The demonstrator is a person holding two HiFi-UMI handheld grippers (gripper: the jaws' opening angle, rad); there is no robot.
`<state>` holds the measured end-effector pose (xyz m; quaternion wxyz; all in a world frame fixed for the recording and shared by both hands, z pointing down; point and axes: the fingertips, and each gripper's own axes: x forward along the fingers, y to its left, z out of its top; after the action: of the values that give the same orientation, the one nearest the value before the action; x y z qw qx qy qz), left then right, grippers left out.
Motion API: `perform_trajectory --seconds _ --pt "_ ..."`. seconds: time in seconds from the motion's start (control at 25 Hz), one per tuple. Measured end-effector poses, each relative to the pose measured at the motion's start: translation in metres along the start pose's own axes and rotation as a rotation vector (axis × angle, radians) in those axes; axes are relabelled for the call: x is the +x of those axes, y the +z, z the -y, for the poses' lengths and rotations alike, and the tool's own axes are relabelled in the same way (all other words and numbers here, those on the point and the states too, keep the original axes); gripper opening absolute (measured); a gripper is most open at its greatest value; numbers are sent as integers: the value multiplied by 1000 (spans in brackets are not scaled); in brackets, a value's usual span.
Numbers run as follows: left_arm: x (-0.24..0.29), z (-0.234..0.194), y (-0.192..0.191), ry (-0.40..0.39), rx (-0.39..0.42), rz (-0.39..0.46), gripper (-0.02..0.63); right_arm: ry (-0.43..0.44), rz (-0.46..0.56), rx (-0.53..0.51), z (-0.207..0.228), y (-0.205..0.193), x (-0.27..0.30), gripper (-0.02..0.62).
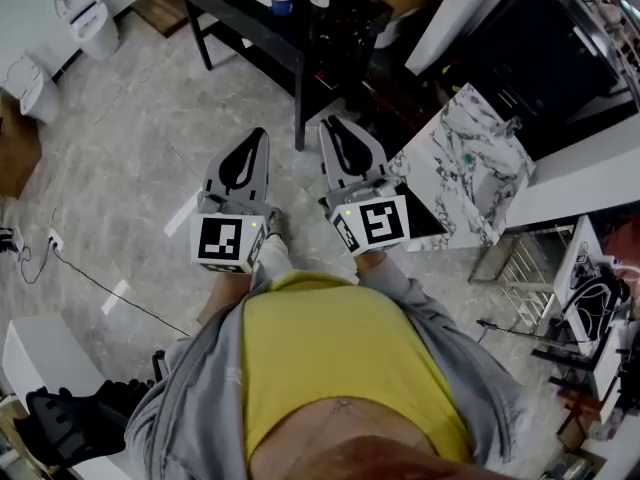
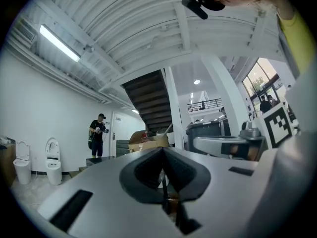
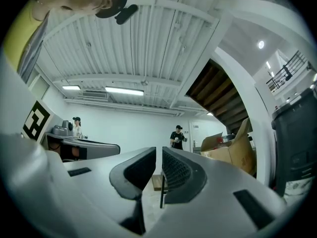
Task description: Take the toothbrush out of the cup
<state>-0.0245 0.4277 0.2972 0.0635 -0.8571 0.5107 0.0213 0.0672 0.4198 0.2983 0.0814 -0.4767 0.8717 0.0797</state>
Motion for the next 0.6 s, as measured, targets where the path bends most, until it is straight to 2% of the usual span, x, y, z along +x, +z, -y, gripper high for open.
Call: perform_trajectory --seconds 0.36,0.6 --pt "100 -105 -12 -66 20 12 2 -38 2 -21 37 -27 140 78" --pt "153 -154 -26 -115 4 9 2 -89 -29 -15 58 -52 203 91"
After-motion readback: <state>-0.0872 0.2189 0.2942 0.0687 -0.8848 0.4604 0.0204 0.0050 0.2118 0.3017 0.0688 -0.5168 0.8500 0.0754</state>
